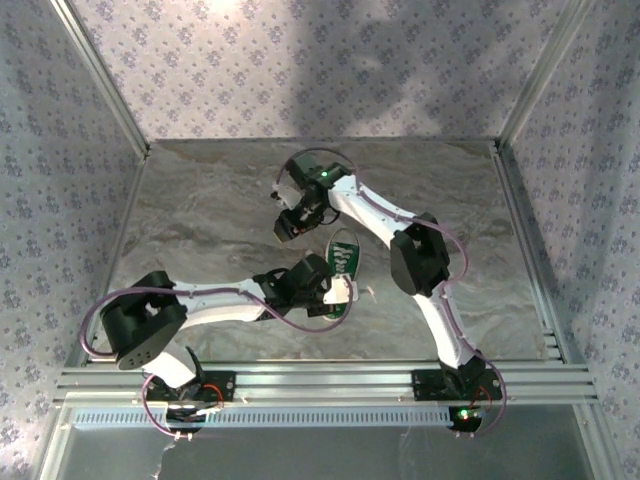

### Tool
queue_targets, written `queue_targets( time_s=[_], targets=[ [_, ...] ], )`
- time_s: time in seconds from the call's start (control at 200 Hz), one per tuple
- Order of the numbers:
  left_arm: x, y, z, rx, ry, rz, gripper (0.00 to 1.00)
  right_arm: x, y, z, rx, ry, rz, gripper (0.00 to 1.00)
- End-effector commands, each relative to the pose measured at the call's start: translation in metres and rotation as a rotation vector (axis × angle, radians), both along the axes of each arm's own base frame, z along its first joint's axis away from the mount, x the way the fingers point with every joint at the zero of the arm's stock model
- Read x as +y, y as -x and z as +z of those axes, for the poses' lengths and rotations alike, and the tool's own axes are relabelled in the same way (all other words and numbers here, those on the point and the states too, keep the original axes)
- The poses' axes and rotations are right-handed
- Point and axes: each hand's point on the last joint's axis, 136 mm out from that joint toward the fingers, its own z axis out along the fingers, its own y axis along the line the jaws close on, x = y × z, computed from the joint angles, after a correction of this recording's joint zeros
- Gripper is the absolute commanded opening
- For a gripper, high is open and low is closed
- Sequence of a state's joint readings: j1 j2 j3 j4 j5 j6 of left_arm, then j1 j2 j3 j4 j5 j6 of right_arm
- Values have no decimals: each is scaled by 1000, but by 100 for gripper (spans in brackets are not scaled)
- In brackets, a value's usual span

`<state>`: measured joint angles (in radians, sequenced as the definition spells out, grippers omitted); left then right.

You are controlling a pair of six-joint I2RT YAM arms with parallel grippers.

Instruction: Tie the shoes

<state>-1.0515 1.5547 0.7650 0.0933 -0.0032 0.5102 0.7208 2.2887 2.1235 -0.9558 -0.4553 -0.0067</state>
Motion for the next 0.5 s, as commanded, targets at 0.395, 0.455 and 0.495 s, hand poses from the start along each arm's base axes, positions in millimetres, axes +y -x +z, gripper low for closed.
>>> queue_targets(
  time_s=[0.395, 0.455, 0.495],
  targets=[
    [1, 3, -33, -94, -218, -68, 0, 28, 53, -61, -158, 340, 355, 43],
    [1, 4, -37, -98, -238, -74, 0, 30, 58, -66, -156, 350, 376, 43],
    [1, 4, -40, -102, -251, -74, 0, 31, 61, -70, -156, 362, 391, 43]
  ],
)
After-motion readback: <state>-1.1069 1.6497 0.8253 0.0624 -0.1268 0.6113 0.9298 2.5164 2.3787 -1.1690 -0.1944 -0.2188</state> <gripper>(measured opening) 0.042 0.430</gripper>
